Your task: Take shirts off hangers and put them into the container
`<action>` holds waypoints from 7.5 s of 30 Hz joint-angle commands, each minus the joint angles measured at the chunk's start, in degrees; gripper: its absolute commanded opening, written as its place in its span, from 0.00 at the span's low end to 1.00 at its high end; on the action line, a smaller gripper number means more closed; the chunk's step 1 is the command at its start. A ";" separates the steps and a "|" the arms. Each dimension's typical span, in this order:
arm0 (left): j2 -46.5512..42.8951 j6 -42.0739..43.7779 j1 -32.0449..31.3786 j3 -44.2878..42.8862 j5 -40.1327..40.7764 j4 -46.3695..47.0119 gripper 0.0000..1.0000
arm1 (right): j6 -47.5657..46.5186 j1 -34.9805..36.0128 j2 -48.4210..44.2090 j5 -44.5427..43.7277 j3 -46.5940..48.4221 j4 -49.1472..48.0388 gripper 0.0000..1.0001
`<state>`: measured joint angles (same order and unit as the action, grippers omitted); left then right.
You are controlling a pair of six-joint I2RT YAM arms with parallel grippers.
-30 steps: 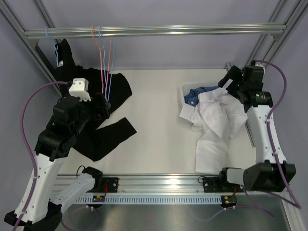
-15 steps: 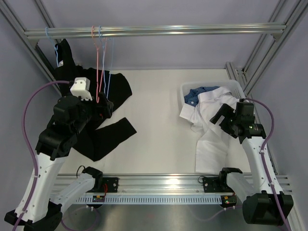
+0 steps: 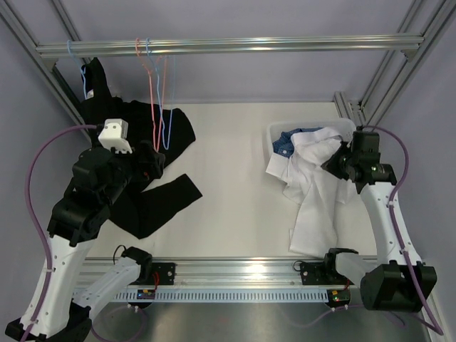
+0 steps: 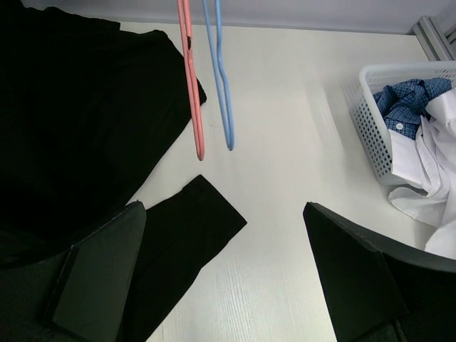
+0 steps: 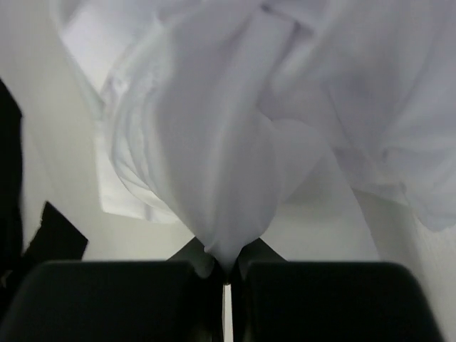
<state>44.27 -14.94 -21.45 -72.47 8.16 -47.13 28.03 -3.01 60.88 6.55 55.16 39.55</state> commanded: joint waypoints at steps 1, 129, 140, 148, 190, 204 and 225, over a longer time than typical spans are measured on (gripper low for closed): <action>-0.85 -0.09 0.18 0.31 1.15 0.55 0.99 | -2.45 0.28 4.05 -0.92 13.17 1.22 0.00; -3.14 1.14 0.18 -1.36 2.65 -1.29 0.99 | 0.18 4.76 29.84 -9.79 33.18 8.00 0.85; -3.49 1.49 0.18 0.04 -2.89 0.11 0.99 | 6.07 -9.11 8.65 -17.45 14.47 8.97 0.99; -4.28 1.49 0.18 1.45 -4.74 -0.33 0.99 | 5.19 -15.80 7.23 -9.01 3.65 1.85 1.00; -4.46 0.79 0.18 1.19 0.27 -3.76 0.99 | 2.21 -4.11 56.28 -1.44 31.85 5.53 0.34; -3.05 0.70 0.18 -1.18 -1.04 -2.61 0.99 | -3.77 -2.36 28.25 -5.23 29.93 8.18 0.86; -2.52 0.44 0.18 -0.13 -2.01 -2.43 0.99 | -6.59 17.42 21.29 -11.89 9.88 0.79 0.77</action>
<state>42.72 -13.82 -21.45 -71.96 6.81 -51.40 22.22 13.56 80.25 -1.69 64.42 43.70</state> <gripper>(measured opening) 0.988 0.817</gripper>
